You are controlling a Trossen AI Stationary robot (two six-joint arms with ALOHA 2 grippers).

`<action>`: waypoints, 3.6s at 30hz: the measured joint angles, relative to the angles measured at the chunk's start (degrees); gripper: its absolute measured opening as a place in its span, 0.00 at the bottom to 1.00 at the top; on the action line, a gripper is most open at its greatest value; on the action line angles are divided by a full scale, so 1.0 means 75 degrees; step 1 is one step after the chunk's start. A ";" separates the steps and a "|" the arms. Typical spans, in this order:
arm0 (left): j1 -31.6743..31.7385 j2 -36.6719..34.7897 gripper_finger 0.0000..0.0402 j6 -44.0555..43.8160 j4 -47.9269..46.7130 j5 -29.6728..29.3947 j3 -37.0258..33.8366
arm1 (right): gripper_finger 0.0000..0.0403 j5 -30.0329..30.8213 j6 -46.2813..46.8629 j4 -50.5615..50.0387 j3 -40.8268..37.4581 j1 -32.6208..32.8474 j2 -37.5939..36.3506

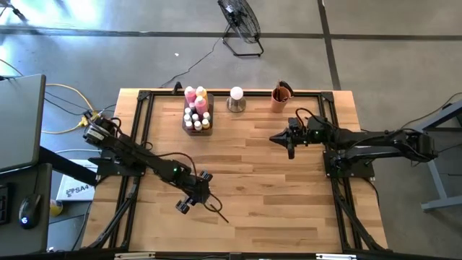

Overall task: Pick & Place Paint Supplies
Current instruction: Put the silver paintbrush into the orange cup

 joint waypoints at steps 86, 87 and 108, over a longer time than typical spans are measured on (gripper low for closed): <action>0.0087 0.0597 0.00 0.0220 -0.0039 -0.0366 0.0279 | 0.00 -0.0560 0.0003 0.0074 -0.0003 0.0000 -0.0047; 0.0133 0.0605 0.00 0.0248 -0.0233 -0.0408 0.0386 | 0.00 -0.0622 0.0007 0.0069 -0.0003 -0.0001 -0.0070; 0.3745 0.0580 0.00 0.1243 -0.1820 0.2989 0.2188 | 0.00 -0.0205 -0.0265 -0.0280 -0.0006 0.1648 -0.2371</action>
